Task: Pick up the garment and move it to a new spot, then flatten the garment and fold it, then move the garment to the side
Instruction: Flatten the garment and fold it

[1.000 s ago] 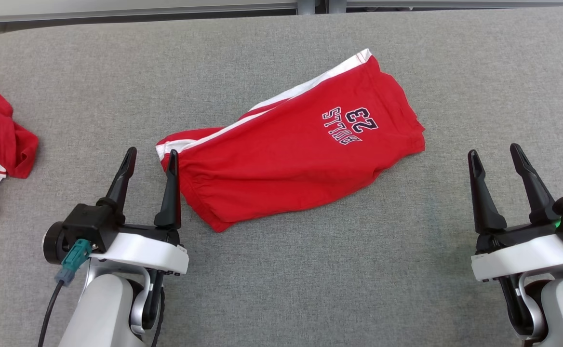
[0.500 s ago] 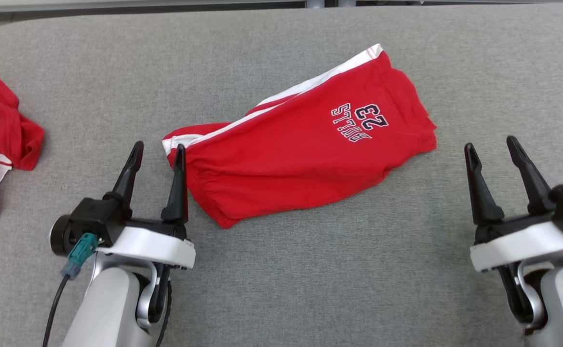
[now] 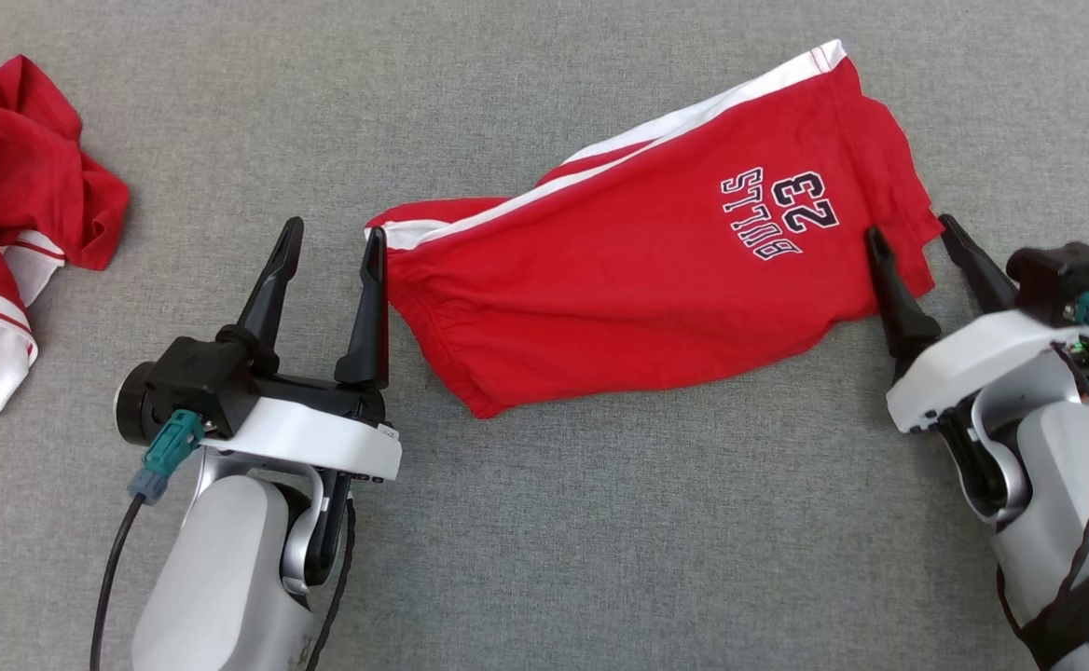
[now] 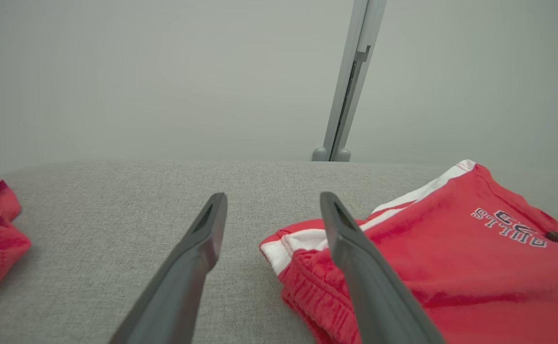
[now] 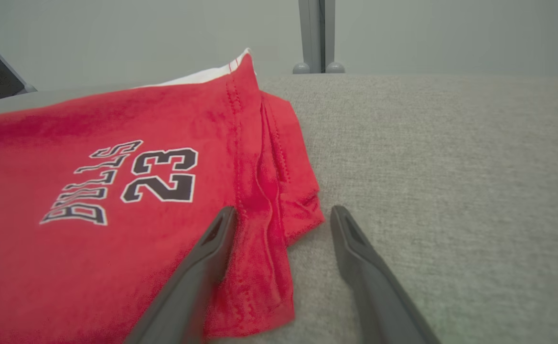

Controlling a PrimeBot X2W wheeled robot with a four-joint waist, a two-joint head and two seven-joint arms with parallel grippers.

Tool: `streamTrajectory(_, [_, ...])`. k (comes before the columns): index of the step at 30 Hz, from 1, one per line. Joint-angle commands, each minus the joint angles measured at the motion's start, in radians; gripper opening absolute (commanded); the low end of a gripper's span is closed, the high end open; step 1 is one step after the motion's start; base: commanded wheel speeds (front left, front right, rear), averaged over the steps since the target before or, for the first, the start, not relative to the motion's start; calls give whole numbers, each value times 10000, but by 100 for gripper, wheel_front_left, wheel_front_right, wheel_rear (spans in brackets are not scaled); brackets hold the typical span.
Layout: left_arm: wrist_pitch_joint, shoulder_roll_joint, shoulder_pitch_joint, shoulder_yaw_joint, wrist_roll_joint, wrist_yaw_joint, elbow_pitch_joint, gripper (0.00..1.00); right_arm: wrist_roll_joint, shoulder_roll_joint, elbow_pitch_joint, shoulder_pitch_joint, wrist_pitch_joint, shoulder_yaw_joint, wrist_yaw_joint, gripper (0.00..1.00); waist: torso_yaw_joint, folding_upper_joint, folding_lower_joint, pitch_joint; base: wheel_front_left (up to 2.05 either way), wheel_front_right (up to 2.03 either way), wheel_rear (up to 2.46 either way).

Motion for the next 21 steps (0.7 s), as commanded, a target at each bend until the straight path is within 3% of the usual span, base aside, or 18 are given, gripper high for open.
streamTrajectory(1, [-16, 2, -94, 40, 6, -18, -31, 100, 286, 50, 466, -162, 319, 224, 0, 100, 28, 0, 0, 38, 0, 0, 0])
streamTrajectory(2, [-16, 3, -78, 56, 13, -14, -40, 100, 452, 80, 583, -219, 391, 296, 0, 79, 24, 0, 0, 48, 0, 0, 0])
streamTrajectory(3, [-16, 1, -56, 70, 18, -11, -47, 100, 593, 112, 667, -258, 454, 383, 0, 30, 12, 0, 0, 52, 0, 0, 0])
streamTrajectory(4, [-16, -6, -32, 80, 28, -7, -58, 100, 684, 107, 745, -291, 477, 471, 0, 0, -8, 0, 0, 53, 0, 0, 0])
streamTrajectory(11, [-16, -22, 55, 160, -10, -85, 0, 100, 1127, 111, 657, -84, -10, 675, -1, 0, -203, 0, 0, -95, 0, 0, 0])
streamTrajectory(21, [-16, -1, 508, 455, 129, -32, 70, 100, 1607, 782, -101, 1998, -1249, 2, -4, 0, -839, 0, 0, -689, 0, 0, 0])
